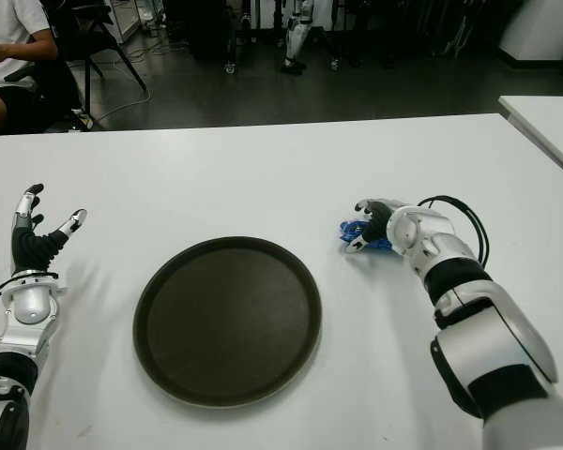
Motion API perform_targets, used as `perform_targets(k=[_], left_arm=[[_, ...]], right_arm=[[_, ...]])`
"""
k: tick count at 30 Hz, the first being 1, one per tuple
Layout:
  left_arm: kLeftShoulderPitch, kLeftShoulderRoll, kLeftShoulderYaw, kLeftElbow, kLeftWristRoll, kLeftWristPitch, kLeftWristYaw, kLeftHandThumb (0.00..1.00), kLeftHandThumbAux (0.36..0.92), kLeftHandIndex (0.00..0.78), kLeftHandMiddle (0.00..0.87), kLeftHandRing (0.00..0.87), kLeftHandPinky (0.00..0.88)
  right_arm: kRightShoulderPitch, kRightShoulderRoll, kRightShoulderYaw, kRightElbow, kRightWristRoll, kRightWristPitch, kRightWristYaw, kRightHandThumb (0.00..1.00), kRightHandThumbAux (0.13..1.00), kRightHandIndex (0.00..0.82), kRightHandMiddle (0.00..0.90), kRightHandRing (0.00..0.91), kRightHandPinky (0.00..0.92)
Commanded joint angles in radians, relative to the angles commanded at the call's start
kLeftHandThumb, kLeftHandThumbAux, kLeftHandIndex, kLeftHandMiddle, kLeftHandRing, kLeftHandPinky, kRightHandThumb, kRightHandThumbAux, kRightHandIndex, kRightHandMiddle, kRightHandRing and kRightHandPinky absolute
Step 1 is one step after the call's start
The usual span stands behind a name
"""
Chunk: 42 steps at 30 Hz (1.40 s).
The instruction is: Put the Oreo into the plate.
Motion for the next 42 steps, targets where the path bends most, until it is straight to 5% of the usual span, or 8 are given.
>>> perform_targets(k=[15, 42], left_arm=[[0.019, 0.007, -0.013, -0.024, 0.023, -0.019, 0.019, 0.0, 0.671, 0.027, 0.024, 0.007, 0.0], [-0.001, 0.012, -0.002, 0.02, -0.001, -0.006, -0.009, 0.0, 0.642, 0.01, 0.0, 0.0, 0.0]], right_arm=[[0.015, -0.022, -0.01, -0.054, 0.008, 0.026, 0.024, 0.099, 0.686, 0.028, 0.112, 0.12, 0.124], [0.097, -0.13, -0.018, -0.297, 0.02, -0.002, 0.156, 0.071, 0.708, 0.015, 0.09, 0.093, 0.086]])
